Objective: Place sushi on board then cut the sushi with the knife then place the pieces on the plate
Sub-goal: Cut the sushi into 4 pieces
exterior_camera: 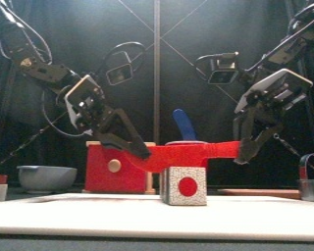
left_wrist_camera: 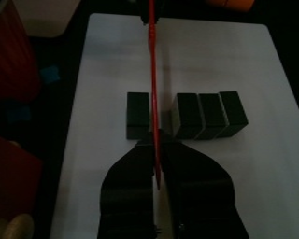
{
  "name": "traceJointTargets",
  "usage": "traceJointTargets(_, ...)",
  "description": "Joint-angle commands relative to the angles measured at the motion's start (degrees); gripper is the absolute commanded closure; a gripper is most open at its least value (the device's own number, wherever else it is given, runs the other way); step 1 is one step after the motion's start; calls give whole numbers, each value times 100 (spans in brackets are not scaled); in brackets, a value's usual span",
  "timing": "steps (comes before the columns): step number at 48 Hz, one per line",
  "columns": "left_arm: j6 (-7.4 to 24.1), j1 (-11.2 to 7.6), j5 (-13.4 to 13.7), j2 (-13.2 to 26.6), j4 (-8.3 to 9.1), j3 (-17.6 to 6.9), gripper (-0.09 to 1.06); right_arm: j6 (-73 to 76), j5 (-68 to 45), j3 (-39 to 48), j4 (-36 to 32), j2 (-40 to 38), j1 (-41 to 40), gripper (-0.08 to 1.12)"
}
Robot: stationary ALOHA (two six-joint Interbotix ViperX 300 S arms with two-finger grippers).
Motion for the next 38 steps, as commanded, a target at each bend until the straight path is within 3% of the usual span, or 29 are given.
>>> traceJointTargets(1, -18, -9, 70, -255, 18, 105, 59, -9, 141, 0, 44, -272, 62, 69)
traceJointTargets(9, -26, -404, 70, -308, 9, 114, 59, 0, 264, 0, 229, -396, 404, 69)
traceJointTargets(18, -26, -633, 70, -246, 0, 44, 59, 0, 299, 26, 492, -325, 677, 69)
traceJointTargets(38, -18, -642, 62, 123, 18, -132, 59, 0, 299, 97, 615, -193, 729, 69)
